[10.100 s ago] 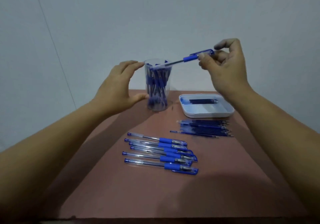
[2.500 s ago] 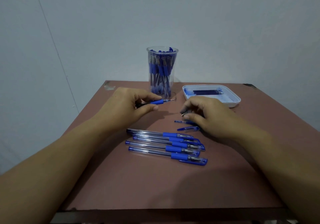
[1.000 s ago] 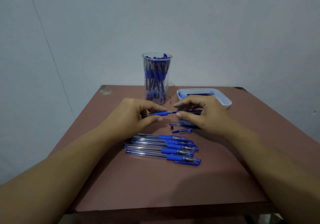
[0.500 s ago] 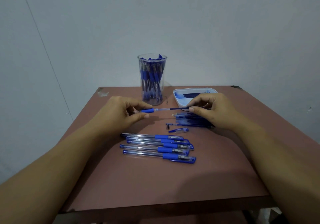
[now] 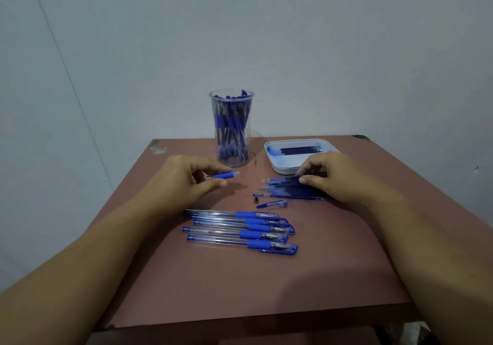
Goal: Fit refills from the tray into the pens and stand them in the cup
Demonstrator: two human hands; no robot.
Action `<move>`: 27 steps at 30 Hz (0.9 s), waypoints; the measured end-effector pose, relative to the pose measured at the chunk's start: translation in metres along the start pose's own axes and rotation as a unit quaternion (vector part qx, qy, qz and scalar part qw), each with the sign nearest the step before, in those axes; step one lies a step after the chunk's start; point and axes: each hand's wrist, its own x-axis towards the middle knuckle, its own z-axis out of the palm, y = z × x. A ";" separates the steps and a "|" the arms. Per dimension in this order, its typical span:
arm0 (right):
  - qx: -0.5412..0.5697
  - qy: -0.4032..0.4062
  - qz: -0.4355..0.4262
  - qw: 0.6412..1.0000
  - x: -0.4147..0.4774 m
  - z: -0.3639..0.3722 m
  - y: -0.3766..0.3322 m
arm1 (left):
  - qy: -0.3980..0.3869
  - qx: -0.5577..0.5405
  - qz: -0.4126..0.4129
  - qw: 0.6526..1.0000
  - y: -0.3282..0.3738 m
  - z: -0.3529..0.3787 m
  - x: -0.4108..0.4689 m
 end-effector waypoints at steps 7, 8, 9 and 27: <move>-0.042 0.015 -0.003 0.999 0.034 -0.017 -0.005 | 0.007 -0.012 -0.002 1.000 -0.005 0.000 0.001; -0.068 0.003 0.001 0.998 0.043 -0.019 -0.004 | 0.007 -0.012 -0.004 1.000 -0.005 0.000 0.001; -0.096 -0.013 0.008 0.995 0.052 -0.020 -0.002 | 0.006 -0.012 -0.006 1.000 -0.005 0.001 0.002; -0.120 -0.055 0.065 0.989 0.099 -0.005 0.027 | 0.010 -0.008 0.003 1.000 -0.008 0.000 0.004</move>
